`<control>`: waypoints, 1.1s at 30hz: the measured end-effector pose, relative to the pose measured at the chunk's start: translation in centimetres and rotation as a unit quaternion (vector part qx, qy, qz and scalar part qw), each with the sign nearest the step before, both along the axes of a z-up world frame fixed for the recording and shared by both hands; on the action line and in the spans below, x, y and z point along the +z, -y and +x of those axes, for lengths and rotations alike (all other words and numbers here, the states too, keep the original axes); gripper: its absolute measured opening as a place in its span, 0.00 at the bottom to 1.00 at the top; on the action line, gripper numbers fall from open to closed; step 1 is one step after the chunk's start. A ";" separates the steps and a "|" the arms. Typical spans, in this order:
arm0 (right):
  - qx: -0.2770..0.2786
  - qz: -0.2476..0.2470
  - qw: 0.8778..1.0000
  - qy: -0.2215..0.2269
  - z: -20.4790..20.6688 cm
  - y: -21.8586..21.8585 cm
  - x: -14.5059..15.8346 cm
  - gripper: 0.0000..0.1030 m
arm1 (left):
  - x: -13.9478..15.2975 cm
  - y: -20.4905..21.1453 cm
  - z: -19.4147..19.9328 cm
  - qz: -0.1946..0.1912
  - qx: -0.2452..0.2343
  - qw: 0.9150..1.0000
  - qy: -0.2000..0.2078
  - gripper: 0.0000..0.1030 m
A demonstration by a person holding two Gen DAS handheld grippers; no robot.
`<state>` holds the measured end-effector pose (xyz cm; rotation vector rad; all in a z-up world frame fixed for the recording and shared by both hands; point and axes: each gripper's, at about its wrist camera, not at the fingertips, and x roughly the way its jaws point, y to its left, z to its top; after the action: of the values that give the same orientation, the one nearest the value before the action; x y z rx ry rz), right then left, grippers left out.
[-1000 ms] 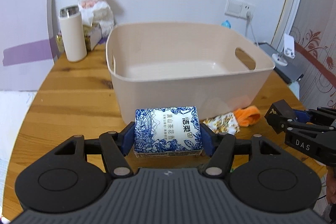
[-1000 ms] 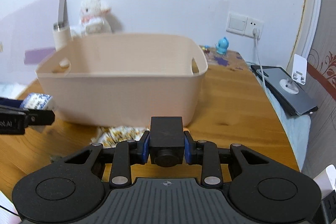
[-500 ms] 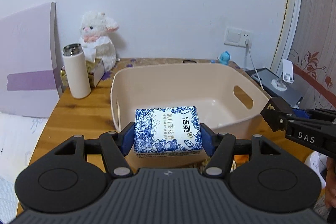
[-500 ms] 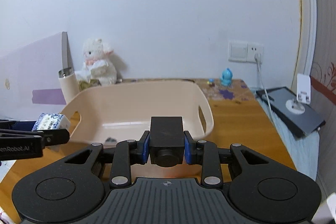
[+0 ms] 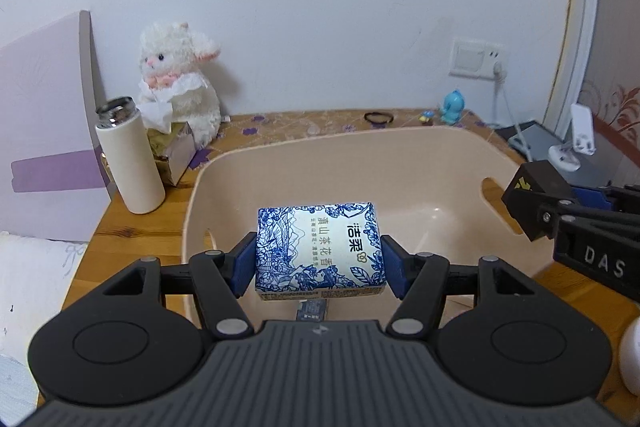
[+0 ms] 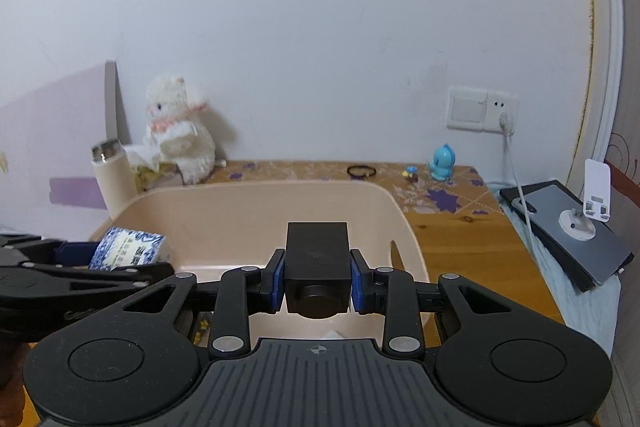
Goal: Organize objects
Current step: 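Grasp blue-and-white tea box with left gripper while right grasps black cube, drop both in basket, then move both grippers back toward the green bag and floral scrunchie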
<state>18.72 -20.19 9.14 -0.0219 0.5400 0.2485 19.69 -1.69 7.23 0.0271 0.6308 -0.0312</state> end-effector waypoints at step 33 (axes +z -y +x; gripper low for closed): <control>-0.002 -0.096 0.995 -0.018 -4.4 1.6 -1.2 0.72 | 0.1 0.8 -3.9 0.049 -0.001 0.999 -0.005 0.89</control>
<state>14.36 -21.81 7.97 -0.2038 0.5988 0.1931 15.80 -2.51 7.35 0.1224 0.6424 -0.0022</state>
